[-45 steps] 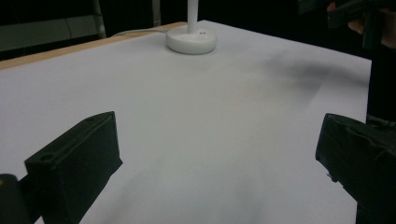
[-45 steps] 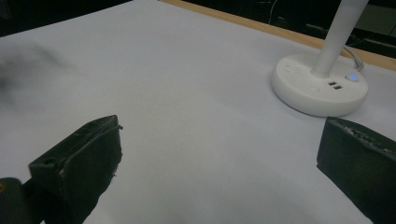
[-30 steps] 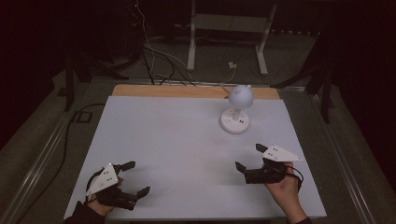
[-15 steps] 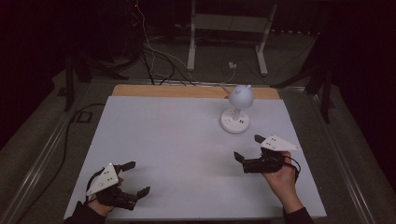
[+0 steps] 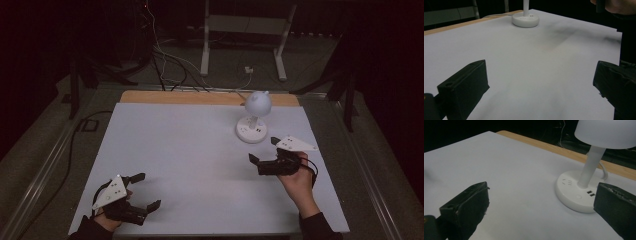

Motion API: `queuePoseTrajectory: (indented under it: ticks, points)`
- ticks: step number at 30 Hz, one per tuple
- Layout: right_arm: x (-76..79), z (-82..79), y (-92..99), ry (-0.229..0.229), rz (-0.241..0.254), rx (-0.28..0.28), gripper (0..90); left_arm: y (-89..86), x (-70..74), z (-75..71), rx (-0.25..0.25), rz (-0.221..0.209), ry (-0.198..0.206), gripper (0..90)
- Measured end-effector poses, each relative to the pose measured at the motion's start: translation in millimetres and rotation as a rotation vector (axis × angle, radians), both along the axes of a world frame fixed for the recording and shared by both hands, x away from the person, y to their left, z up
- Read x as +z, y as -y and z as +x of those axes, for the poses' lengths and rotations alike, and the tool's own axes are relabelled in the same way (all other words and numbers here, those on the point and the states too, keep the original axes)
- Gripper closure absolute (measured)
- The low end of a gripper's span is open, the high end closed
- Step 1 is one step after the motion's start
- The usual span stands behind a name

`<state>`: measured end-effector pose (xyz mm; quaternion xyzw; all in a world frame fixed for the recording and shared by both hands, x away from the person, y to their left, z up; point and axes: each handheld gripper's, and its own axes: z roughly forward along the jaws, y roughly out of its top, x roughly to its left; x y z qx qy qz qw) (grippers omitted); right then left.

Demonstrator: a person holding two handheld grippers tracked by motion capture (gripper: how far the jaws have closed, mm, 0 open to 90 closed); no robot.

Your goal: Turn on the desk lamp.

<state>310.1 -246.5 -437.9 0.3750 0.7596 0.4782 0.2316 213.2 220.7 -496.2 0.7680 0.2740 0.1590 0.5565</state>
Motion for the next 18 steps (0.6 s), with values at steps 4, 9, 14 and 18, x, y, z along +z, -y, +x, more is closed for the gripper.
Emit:
queuePoseTrajectory:
  ticks: [4,9,14,18]
  points:
    - [-0.5,7.2,-0.6,-0.004,0.003,-0.008,0.0,0.0,0.2,0.3,0.000,-0.004,-0.001,0.4]
    - [-2.5,16.8,-2.9,-0.009,0.000,-0.019,0.0,-0.1,0.2,0.3,0.001,-0.003,0.000,0.4]
    - [-3.5,26.1,-3.7,-0.015,0.003,-0.036,0.5,-0.4,0.3,0.0,0.000,-0.002,0.000,0.4]
    - [-5.0,34.1,-4.5,-0.021,0.003,-0.050,2.0,-0.6,0.2,0.1,0.000,-0.001,-0.001,0.4]
